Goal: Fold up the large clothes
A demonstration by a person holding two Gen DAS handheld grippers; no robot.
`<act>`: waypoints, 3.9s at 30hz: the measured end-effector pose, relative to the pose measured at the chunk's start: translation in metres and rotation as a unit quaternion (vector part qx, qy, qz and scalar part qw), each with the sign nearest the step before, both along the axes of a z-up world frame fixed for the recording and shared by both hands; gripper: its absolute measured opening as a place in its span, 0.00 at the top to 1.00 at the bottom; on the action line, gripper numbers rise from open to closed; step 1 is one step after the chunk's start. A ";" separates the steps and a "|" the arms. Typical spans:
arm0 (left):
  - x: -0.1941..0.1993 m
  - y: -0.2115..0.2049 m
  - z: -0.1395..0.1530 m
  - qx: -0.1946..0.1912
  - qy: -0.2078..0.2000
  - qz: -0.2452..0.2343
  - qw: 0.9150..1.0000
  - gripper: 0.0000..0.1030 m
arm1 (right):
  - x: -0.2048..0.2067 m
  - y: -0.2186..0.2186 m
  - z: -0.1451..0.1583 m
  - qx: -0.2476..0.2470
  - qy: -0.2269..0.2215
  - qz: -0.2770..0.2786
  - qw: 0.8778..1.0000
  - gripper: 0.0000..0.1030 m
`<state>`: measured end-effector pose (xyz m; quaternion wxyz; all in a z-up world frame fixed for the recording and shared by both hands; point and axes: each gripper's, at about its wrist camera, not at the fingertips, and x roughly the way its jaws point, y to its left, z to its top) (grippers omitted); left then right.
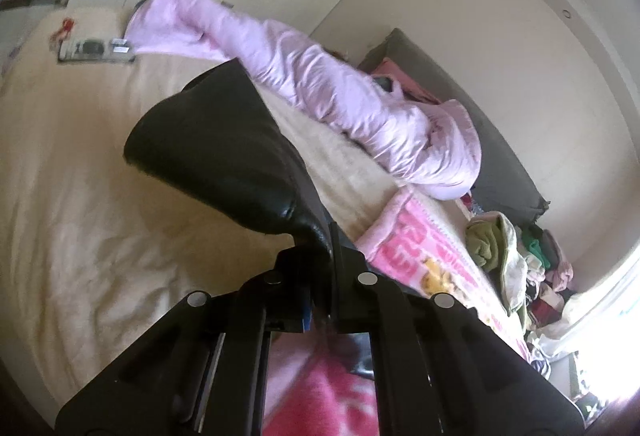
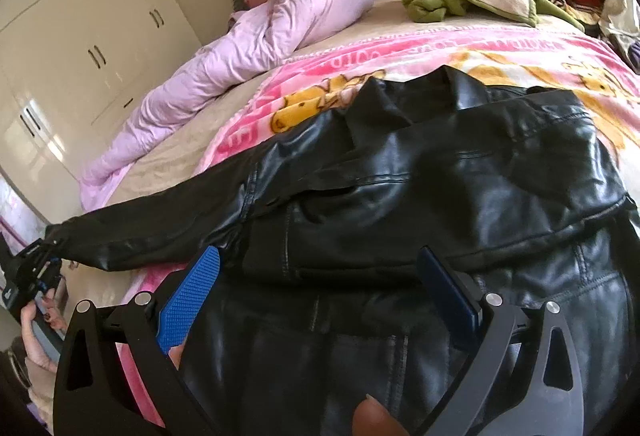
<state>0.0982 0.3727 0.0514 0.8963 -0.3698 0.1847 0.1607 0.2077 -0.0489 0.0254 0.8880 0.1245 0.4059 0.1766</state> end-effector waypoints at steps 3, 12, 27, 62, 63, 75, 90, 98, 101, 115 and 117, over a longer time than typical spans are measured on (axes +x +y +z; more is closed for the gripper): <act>0.004 -0.018 0.018 0.018 -0.009 -0.009 1.000 1.00 | -0.005 -0.013 0.005 0.003 -0.001 -0.009 1.000 0.04; 0.024 -0.077 0.063 0.060 -0.037 -0.057 0.996 1.00 | -0.015 -0.058 0.009 0.023 0.010 -0.053 0.998 0.04; 0.057 -0.188 0.093 0.116 -0.058 -0.161 0.978 1.00 | -0.029 -0.130 0.009 0.075 0.015 -0.103 0.992 0.04; 0.123 -0.435 -0.060 0.331 0.143 -0.386 0.849 0.71 | -0.017 -0.245 -0.021 0.144 0.036 -0.179 0.973 0.04; 0.121 -0.437 -0.064 0.338 0.152 -0.388 0.844 0.53 | -0.013 -0.243 -0.023 0.159 0.043 -0.170 0.972 0.04; 0.089 -0.432 -0.076 0.333 0.170 -0.442 0.816 0.11 | 0.045 -0.191 -0.052 0.248 0.145 -0.055 0.956 0.22; 0.094 -0.265 -0.028 0.147 0.140 -0.285 0.937 0.09 | 0.059 -0.153 -0.011 0.153 0.038 -0.002 0.988 0.84; 0.113 -0.199 -0.009 0.068 0.123 -0.200 0.970 0.09 | 0.056 -0.167 0.060 0.065 -0.088 0.012 0.994 0.86; 0.125 -0.201 -0.005 0.062 0.118 -0.196 0.971 0.09 | 0.058 -0.176 0.069 0.034 -0.108 0.011 0.994 0.86; 0.203 -0.255 -0.045 0.051 0.146 -0.249 0.956 0.65 | 0.066 -0.193 0.027 -0.003 -0.068 -0.002 0.998 0.86; 0.210 -0.266 -0.059 0.048 0.166 -0.268 0.948 0.72 | 0.069 -0.195 0.021 -0.003 -0.059 -0.007 0.998 0.86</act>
